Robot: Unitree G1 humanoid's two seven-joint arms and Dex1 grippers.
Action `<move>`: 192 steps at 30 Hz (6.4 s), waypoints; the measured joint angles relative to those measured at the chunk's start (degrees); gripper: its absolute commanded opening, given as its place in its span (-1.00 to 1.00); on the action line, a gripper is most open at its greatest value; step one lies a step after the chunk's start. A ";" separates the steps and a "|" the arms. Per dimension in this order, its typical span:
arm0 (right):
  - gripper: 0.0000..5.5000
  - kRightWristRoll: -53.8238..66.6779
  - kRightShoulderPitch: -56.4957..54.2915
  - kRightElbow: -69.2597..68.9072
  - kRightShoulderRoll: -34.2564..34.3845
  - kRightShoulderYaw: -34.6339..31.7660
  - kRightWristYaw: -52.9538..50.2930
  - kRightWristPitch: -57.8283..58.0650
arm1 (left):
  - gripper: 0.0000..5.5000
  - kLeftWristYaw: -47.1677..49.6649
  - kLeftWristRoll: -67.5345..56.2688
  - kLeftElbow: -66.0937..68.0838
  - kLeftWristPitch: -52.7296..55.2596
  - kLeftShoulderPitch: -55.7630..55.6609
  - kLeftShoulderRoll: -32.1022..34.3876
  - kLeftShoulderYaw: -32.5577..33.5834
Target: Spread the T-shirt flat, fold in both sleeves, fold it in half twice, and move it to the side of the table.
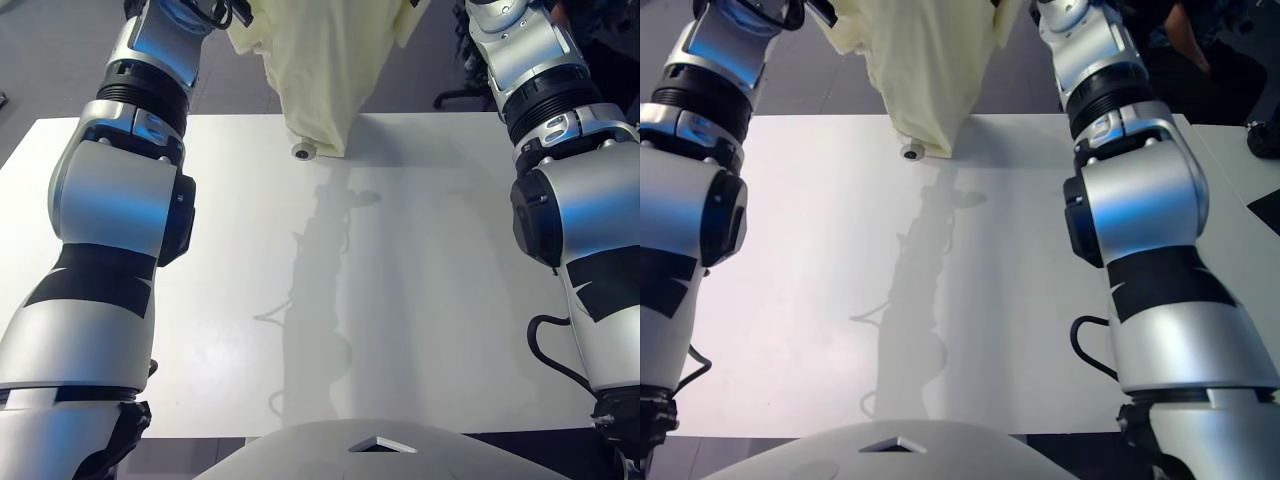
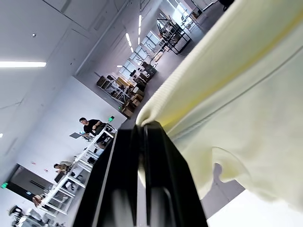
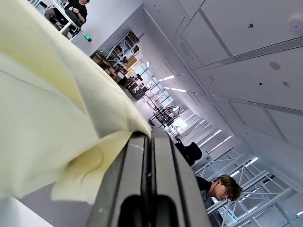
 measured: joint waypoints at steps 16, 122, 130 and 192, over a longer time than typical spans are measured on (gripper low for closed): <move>-1.00 9.45 15.95 -18.19 -7.51 -3.82 42.57 -1.39 | -1.00 -38.81 -4.26 -37.57 0.50 24.07 11.26 -0.89; 0.96 7.74 30.58 -24.33 -0.72 -8.27 8.35 8.29 | 0.96 -5.37 -6.62 -3.34 4.30 29.57 -1.11 9.80; 0.96 24.13 54.76 -63.09 -1.61 -17.73 18.19 40.07 | 0.96 -13.79 -14.17 -23.22 7.49 33.07 0.36 16.13; -1.00 61.10 87.33 -107.63 -1.77 -45.78 8.11 99.28 | 0.96 -3.01 -40.05 -123.04 90.49 63.42 0.72 48.72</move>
